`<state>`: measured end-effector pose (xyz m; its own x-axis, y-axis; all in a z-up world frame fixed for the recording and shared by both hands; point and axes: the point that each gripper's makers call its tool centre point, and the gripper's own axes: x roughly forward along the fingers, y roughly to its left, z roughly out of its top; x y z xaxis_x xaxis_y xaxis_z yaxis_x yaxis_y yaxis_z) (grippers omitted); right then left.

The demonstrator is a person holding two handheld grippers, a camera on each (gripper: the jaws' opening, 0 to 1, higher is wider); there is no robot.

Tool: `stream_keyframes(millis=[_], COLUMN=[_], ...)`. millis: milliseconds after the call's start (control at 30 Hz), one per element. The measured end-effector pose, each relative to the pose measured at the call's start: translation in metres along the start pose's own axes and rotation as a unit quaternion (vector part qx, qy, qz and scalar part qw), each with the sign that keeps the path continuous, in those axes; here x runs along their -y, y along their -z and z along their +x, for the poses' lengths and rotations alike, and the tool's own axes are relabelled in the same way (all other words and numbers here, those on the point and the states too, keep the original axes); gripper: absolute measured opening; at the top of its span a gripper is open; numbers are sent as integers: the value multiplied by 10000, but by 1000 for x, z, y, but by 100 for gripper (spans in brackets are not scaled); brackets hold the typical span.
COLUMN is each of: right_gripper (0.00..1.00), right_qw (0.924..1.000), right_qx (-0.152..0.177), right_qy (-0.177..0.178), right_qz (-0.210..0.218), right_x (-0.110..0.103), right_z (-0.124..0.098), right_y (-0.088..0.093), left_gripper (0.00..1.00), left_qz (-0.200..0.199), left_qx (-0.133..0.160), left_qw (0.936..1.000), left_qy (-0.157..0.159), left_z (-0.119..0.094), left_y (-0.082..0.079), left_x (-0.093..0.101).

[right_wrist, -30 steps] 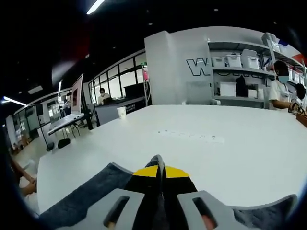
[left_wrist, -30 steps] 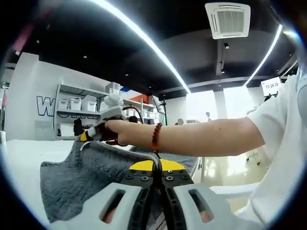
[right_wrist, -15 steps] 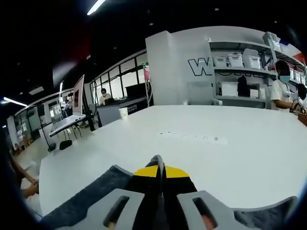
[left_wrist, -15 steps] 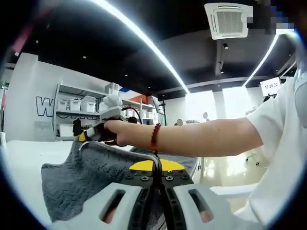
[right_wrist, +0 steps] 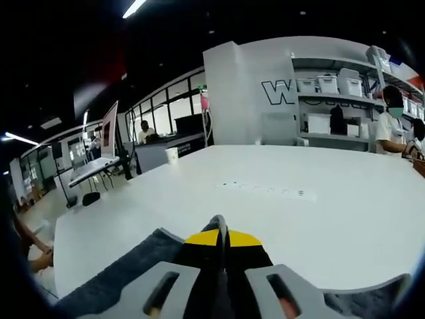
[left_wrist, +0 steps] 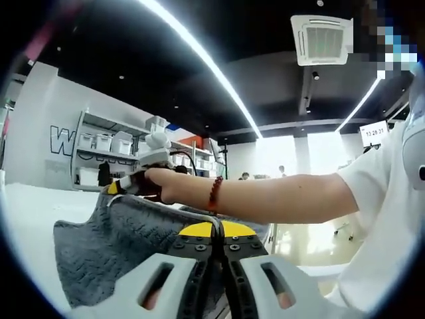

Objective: Open the folded towel by lifting each exposed corner and separating the folded layers until the towel lies flat within the target outline without major curled edges

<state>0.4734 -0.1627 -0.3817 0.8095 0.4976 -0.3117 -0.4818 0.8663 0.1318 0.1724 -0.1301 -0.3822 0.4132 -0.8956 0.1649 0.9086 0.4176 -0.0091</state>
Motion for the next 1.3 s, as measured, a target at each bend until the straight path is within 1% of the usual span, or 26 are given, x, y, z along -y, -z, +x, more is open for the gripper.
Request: stream_keyframes(millis=[100, 200, 400, 467, 533, 600, 633, 667, 733, 900, 1067, 1133, 1300], right_gripper=[0, 0, 0, 0, 0, 0, 0, 0, 0, 0, 0, 0, 0], right_qw=[10000, 10000, 9999, 9998, 9998, 9999, 9999, 9998, 9998, 9997, 9996, 9996, 9995], right_qx=[12, 46, 68, 47, 52, 66, 72, 91, 90, 85, 113, 145, 173], right_qy=[8, -34, -28, -26, -10, -48, -50, -48, -38, -58, -68, -76, -118], right_qz=[-38, -66, -115, -182, -175, -149, -139, -151, -149, -228, -232, -221, -230], right_x=[-1, -5, -11, -17, -14, -17, -16, -17, -17, -18, -18, -18, -24], right_z=[0, 0, 1, -2, -1, 0, 1, 1, 3, 7, 8, 9, 9], right_y=[-2, -5, -7, -5, -6, -7, -8, -9, -12, -22, -24, -29, -30], left_gripper=[1, 1, 1, 1, 1, 1, 1, 1, 1, 1, 1, 1, 1], left_qz=[-9, -136, -221, -205, -159, -112, -63, 40, 150, 102, 126, 163, 187], left_qx=[14, 128, 233, 229, 248, 291, 277, 186, 109, 204, 215, 238, 301], left_qw=[10000, 9998, 9995, 9995, 9995, 9995, 9996, 9998, 9998, 9997, 9997, 9996, 9994], left_qy=[-2, 50, 38, 36, 58, 67, 68, 51, 46, 69, 40, 16, -7], left_z=[-2, -4, -10, -10, -11, -11, -11, -11, -11, -13, -15, -17, -21], left_y=[-1, -5, -9, -10, -12, -17, -17, -15, -12, -17, -18, -21, -27], left_x=[-1, -2, -6, -7, -8, -7, -7, -6, -6, -6, -6, -8, -9])
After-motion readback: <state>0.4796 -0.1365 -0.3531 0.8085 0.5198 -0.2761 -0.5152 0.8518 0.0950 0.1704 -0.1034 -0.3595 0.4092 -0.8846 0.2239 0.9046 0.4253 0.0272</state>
